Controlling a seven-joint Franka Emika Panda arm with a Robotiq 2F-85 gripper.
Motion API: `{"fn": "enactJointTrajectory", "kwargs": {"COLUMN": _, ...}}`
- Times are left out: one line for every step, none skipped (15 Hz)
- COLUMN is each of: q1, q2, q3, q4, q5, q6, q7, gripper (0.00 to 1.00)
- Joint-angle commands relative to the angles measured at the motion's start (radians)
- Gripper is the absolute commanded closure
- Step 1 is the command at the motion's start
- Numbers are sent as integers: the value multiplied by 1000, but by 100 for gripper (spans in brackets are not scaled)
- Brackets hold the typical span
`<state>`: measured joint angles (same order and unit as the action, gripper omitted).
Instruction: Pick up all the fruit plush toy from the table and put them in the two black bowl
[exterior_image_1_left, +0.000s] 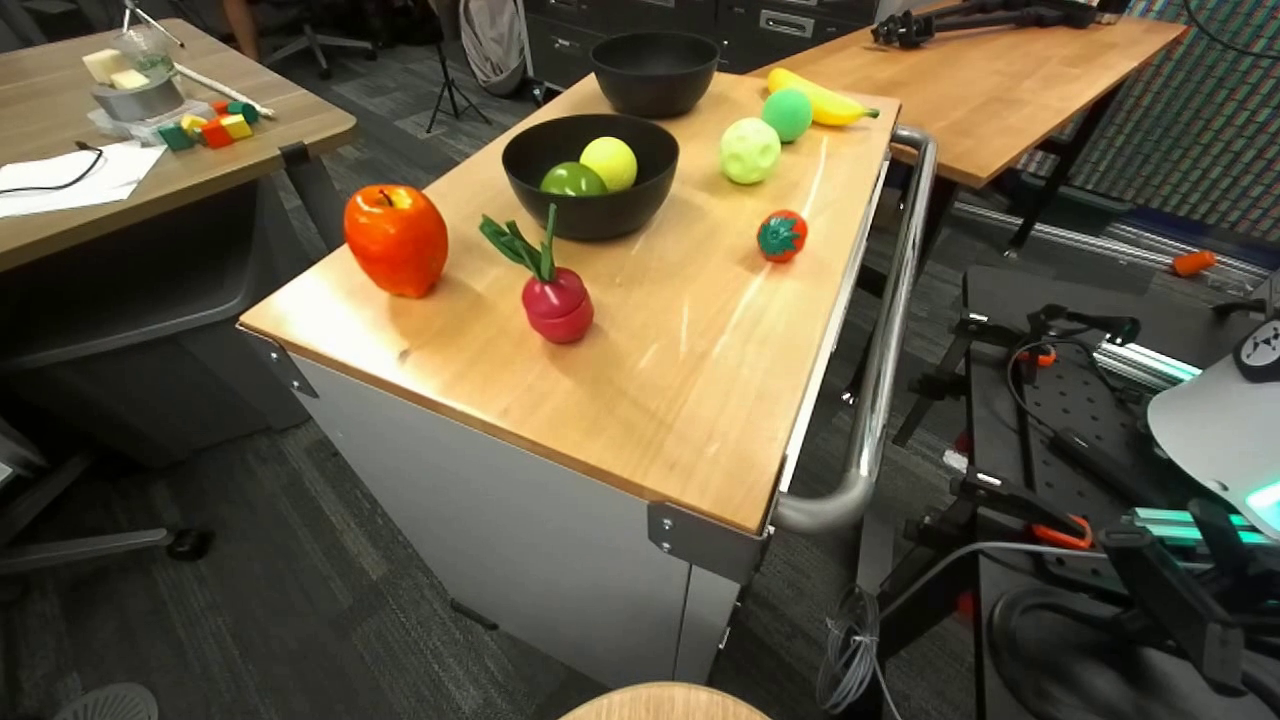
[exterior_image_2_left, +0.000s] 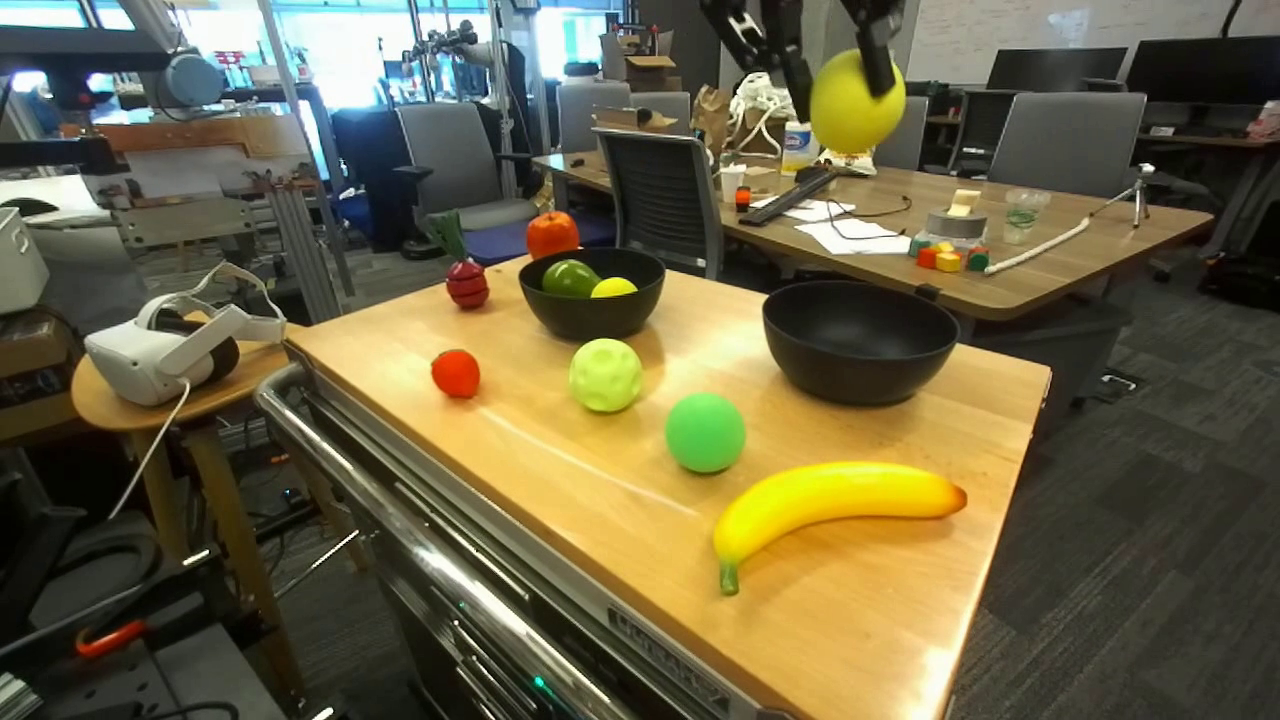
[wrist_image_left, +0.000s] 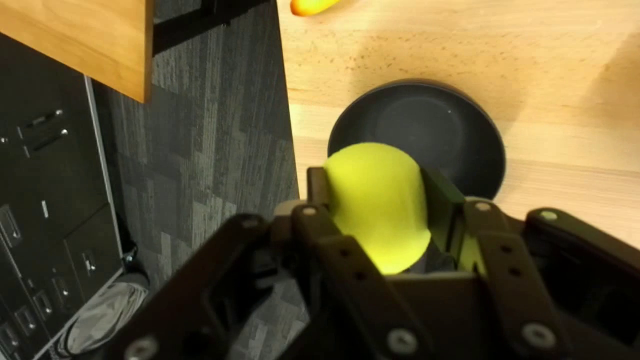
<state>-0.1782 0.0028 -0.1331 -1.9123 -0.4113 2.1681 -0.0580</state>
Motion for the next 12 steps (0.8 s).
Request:
{"fn": "enactJointTrajectory", "kwargs": {"q1": 8, "q2": 211, "q3": -14, "q4": 180, "q5": 46, "q6": -20, "q7": 41, "gripper": 77}}
{"fn": "enactJointTrajectory", "kwargs": {"q1": 9, "q2": 254, "q3": -14, "q4": 208, "q5": 65, "q6": -26, "q7": 42, "gripper": 77}}
{"fn": "enactJointTrajectory", "kwargs": {"q1": 11, "q2": 297, "q3": -13, "q4": 235, "q5": 79, "q6": -34, "q7": 44, "gripper": 77}}
{"fn": "enactJointTrajectory", "kwargs": {"q1": 11, "q2": 335, "q3": -13, "q4": 260, "q5": 99, "q6": -34, "q7": 40, "gripper": 77}}
{"fn": "enactJointTrajectory", "kwargs": {"q1": 10, "q2": 367, "q3": -12, "q4": 284, "q5": 116, "q6": -33, "q7": 38, "gripper": 77}}
{"fn": "enactJointTrajectory", "kwargs": {"q1": 12, "q2": 396, "q3": -12, "q4": 309, "q5": 124, "q6": -40, "q7": 37, "gripper": 77}}
{"fn": "enactJointTrajectory", "kwargs": {"q1": 13, "q2": 422, "q3": -12, "q4": 334, "q5": 133, "q6": -49, "q7": 35, "gripper": 77}}
{"fn": "enactJointTrajectory", "kwargs": {"q1": 13, "q2": 441, "q3": -12, "q4": 356, "q5": 141, "q6": -58, "q7": 35, "gripper": 77}}
{"fn": "enactJointTrajectory", "kwargs": {"q1": 14, "q2": 453, "q3": -10, "q4": 372, "q5": 150, "q6": -64, "q7": 32, "gripper": 27}}
{"fn": "enactJointTrajectory", "kwargs": {"q1": 13, "q2": 459, "q3": -6, "q4": 387, "q5": 164, "q6": -77, "q7": 25, "gripper": 26}}
{"fn": "enactJointTrajectory", "kwargs": {"q1": 12, "q2": 458, "q3": 0, "q4": 399, "q5": 180, "q6": -97, "q7": 17, "gripper": 20}}
{"fn": "enactJointTrajectory", "kwargs": {"q1": 8, "q2": 436, "q3": 16, "q4": 402, "q5": 219, "q6": -126, "q7": -3, "gripper": 13}}
